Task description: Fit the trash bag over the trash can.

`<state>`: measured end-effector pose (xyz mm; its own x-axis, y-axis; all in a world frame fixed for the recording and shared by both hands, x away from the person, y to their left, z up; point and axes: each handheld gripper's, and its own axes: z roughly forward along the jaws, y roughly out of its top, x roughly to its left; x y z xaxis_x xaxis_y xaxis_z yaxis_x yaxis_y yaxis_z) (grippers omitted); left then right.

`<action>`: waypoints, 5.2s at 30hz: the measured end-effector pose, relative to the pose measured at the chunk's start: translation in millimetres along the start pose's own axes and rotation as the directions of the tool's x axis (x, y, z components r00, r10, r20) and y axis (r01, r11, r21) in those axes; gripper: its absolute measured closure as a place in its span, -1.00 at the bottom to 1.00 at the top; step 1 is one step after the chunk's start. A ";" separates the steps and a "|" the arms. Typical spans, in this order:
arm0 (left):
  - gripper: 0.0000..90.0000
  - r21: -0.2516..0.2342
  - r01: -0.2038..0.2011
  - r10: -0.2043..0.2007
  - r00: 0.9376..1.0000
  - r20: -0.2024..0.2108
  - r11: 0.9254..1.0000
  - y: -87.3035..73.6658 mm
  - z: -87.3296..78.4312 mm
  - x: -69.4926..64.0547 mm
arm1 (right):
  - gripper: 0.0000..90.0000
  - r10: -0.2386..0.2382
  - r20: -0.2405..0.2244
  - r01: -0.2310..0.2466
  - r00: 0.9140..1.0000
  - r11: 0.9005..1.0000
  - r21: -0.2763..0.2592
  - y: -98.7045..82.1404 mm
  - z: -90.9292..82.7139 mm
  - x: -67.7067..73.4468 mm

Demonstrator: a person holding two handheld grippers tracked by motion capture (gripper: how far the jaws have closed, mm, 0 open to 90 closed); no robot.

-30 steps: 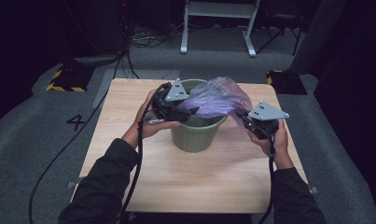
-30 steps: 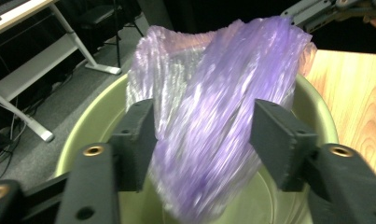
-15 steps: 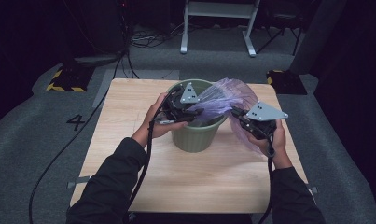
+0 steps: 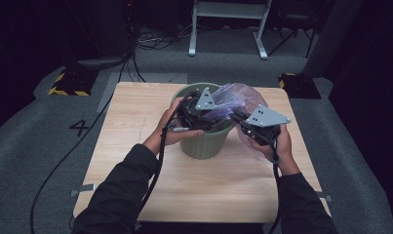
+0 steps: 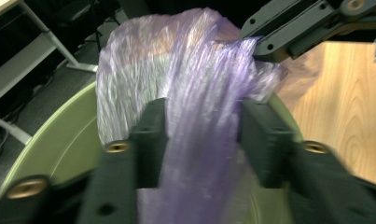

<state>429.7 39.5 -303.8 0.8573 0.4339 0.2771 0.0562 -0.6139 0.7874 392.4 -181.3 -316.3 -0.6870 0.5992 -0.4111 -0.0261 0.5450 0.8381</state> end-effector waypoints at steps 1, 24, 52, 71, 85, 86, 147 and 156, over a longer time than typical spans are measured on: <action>0.47 0.003 -0.007 0.007 1.000 -0.002 1.000 -0.2 1.0 -0.4 | 0.86 0.000 -0.002 0.000 1.000 1.000 -0.001 0.2 0.1 0.5; 1.00 0.013 0.034 -0.033 0.999 -0.035 0.999 -21.1 1.3 16.0 | -0.13 0.102 -0.057 -0.100 0.993 0.994 0.033 -46.9 -20.6 7.7; -0.32 -0.073 0.159 -0.161 0.987 -0.023 0.985 -40.4 -18.4 37.4 | 0.98 0.177 0.108 -0.175 0.978 0.984 -0.025 -86.7 -42.6 4.9; -0.46 -0.141 0.025 -0.011 0.995 0.100 0.990 0.6 -13.1 -9.2 | 0.97 -0.012 0.057 0.015 0.998 0.999 -0.051 -18.0 -35.9 18.3; 0.59 -0.111 -0.036 0.047 0.994 0.098 0.993 0.1 -10.8 -20.1 | 0.80 -0.058 0.029 0.059 0.998 0.997 -0.055 3.6 -25.6 32.4; 0.72 -0.110 -0.036 0.047 0.994 0.094 0.993 -0.7 -11.2 -19.6 | 0.77 -0.053 0.031 0.055 0.998 0.997 -0.054 2.7 -25.6 32.6; -0.19 -0.122 0.100 -0.099 0.995 0.016 0.987 -72.7 -63.3 7.0 | 0.92 0.133 -0.216 -0.180 0.967 0.960 -0.214 -29.5 -29.1 31.5; -0.67 -0.183 0.062 -0.047 0.995 0.086 0.981 -63.0 -67.5 -24.0 | 0.94 0.098 -0.205 -0.140 0.974 0.970 -0.197 -21.8 -25.9 42.3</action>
<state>371.0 112.3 -322.9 0.8943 0.4043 0.1917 0.0145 -0.4544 0.8907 345.1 -183.0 -342.7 -0.8203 0.5171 -0.2443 -0.0726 0.3295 0.9414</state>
